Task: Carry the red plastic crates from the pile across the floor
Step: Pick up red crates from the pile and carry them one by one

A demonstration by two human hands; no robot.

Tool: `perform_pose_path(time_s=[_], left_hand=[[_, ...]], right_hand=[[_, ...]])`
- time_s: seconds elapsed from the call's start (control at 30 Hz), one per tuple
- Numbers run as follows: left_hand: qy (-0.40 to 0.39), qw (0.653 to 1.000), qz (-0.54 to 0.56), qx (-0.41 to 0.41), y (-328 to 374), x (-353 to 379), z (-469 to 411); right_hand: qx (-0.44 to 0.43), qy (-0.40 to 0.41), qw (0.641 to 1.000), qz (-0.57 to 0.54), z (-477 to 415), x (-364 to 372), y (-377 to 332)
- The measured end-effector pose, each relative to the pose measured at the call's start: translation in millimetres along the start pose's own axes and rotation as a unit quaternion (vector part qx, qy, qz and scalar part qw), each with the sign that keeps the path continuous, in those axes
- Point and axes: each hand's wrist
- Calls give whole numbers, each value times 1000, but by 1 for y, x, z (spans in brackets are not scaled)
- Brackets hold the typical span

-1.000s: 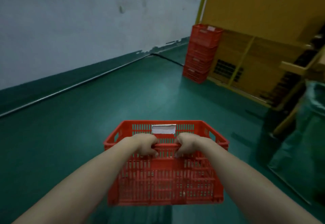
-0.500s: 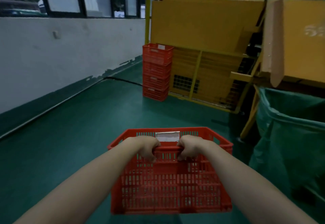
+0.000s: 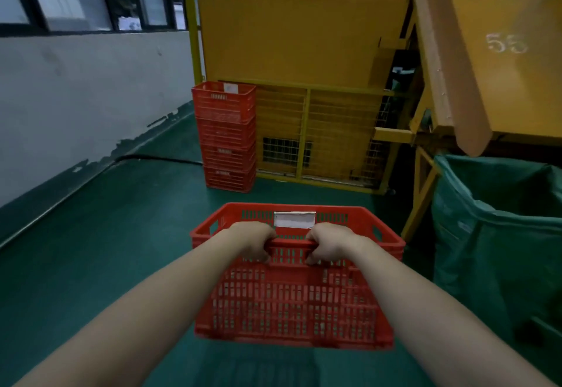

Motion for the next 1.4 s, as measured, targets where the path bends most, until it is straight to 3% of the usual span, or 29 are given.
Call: perform_pose_path(time_s=[0.37, 0.77, 1.07, 1.4], left_hand=[[-3, 998, -52, 29, -107, -29, -239], [56, 998, -16, 12, -218, -54, -467], [55, 996, -38, 62, -338, -72, -680], [47, 994, -49, 81, -421, -77, -871]], right_hand=[[9, -32, 999, -7, -248, -41, 85], [15, -38, 999, 2, -494, -97, 160], [69, -20, 997, -8, -713, -120, 211], [100, -7, 995, -13, -891, -141, 272]])
Point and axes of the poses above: each hand's wrist, its own z-axis away from the middle knuckle, its own x-axis out of the palm, y = z × x, and after that the axes turned 14 degrees about y, right-handed
